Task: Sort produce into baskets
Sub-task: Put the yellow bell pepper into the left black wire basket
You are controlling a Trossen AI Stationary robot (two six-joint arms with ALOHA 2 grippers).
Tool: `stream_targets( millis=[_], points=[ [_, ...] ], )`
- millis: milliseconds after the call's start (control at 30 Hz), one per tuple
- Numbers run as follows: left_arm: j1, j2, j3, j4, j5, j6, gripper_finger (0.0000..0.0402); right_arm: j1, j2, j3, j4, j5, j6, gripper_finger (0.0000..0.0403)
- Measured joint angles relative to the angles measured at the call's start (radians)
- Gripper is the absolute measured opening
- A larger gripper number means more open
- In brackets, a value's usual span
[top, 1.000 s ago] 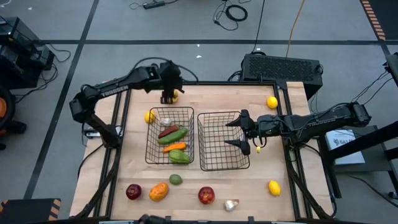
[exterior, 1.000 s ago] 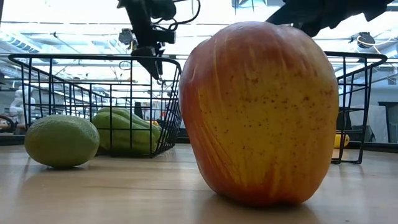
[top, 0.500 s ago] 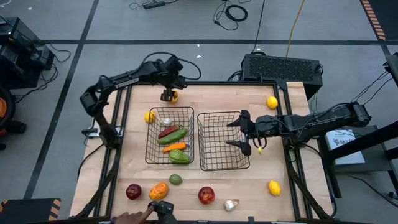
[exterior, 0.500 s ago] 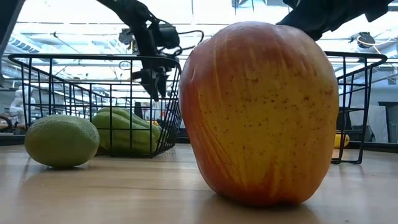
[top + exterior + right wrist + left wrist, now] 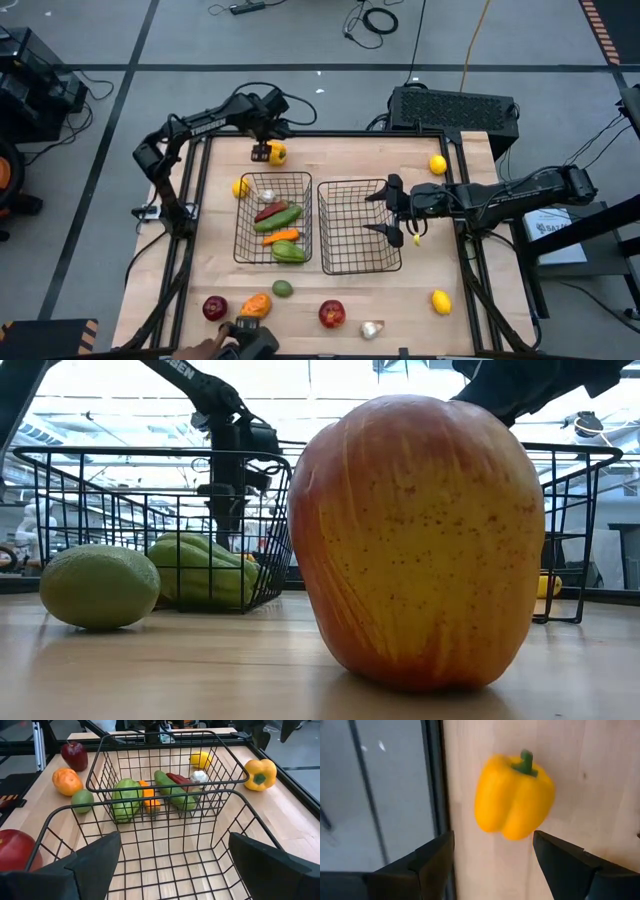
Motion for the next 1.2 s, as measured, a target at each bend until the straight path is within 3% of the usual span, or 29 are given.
stream_targets(
  millis=[133,467,1200],
  points=[
    [0.017,0.000,0.000,-0.011,0.027,-0.008,0.0287,0.000,0.000,0.000,0.000,0.000,-0.007,0.0361],
    [0.030,0.000,0.000,0.027,0.055,0.093,0.0363,0.000,0.000,0.000,0.000,0.000,-0.015,0.0361],
    [0.041,0.066,-0.098,0.167,0.128,0.147,0.0366,0.000,0.000,0.000,-0.002,0.000,-0.018,0.0361]
  ],
)
